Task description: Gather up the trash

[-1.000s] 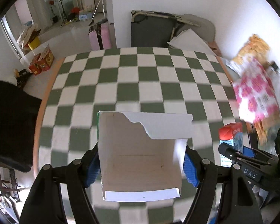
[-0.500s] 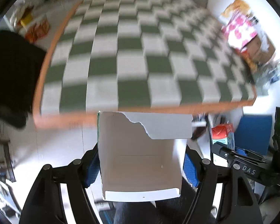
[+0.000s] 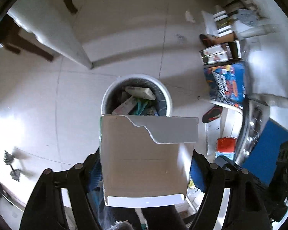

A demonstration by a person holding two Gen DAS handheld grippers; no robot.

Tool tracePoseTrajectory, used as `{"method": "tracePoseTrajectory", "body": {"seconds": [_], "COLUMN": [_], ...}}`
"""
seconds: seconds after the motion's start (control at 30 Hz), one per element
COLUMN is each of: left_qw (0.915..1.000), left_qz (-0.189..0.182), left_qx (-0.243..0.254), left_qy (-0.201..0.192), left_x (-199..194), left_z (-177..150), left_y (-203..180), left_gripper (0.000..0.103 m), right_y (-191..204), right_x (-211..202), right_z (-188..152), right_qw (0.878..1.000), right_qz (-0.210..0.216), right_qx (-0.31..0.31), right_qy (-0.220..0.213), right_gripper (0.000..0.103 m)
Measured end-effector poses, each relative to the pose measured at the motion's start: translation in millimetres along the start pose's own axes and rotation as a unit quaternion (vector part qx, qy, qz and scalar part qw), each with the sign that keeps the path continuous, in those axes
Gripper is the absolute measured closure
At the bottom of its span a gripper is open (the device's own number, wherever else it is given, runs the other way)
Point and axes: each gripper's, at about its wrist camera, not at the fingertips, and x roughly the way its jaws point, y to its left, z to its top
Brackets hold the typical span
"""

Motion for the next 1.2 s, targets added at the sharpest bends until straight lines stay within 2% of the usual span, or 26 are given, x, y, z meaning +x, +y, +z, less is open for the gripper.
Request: {"method": "tracePoseTrajectory", "body": {"seconds": [0.1,0.17,0.23,0.3,0.33,0.37,0.47,0.57,0.7,0.87,1.03,1.2], "left_qw": [0.9998,0.9993,0.9984,0.9971,0.9964,0.9953,0.9912,0.9877,0.9866,0.9859,0.9844,0.9852], "left_qz": [0.013,0.020,0.035,0.053,0.061,0.073,0.107,0.135,0.139,0.142,0.142,0.124], "left_qx": [-0.015,-0.031,-0.043,-0.053,-0.055,-0.056,-0.050,-0.043,-0.038,-0.014,0.015,0.028], "left_qy": [-0.001,-0.005,-0.010,-0.016,-0.020,-0.031,-0.061,-0.066,-0.076,-0.088,-0.103,-0.114], "left_x": [31,50,57,61,60,58,49,41,8,-51,-122,-188], "left_z": [7,7,5,1,0,-4,-12,-20,-35,-55,-89,-126], "left_y": [11,23,33,40,42,43,47,50,42,20,-5,-28], "left_gripper": [0.018,0.000,0.000,0.000,0.000,0.000,0.000,0.000,0.000,0.000,0.000,0.000], "right_y": [-8,-13,-18,-21,-23,-23,-22,-18,-7,10,30,47], "right_x": [47,81,108,124,129,131,128,120,96,35,-54,-144], "right_z": [24,36,45,48,49,51,49,46,37,16,-14,-49], "right_qw": [1.000,1.000,0.999,0.999,0.999,0.998,0.998,0.996,0.992,0.988,0.985,0.984], "right_qz": [0.010,0.009,0.015,0.018,0.025,0.027,0.008,-0.032,-0.081,-0.103,-0.102,-0.087], "right_qx": [-0.008,-0.018,-0.023,-0.028,-0.032,-0.037,-0.063,-0.082,-0.097,-0.111,-0.128,-0.139], "right_qy": [0.013,0.021,0.029,0.034,0.034,0.032,0.014,-0.003,-0.013,-0.026,-0.047,-0.067], "right_gripper": [0.046,0.046,0.046,0.027,0.008,0.000,0.000,0.000,0.000,0.000,0.000,0.000]}}
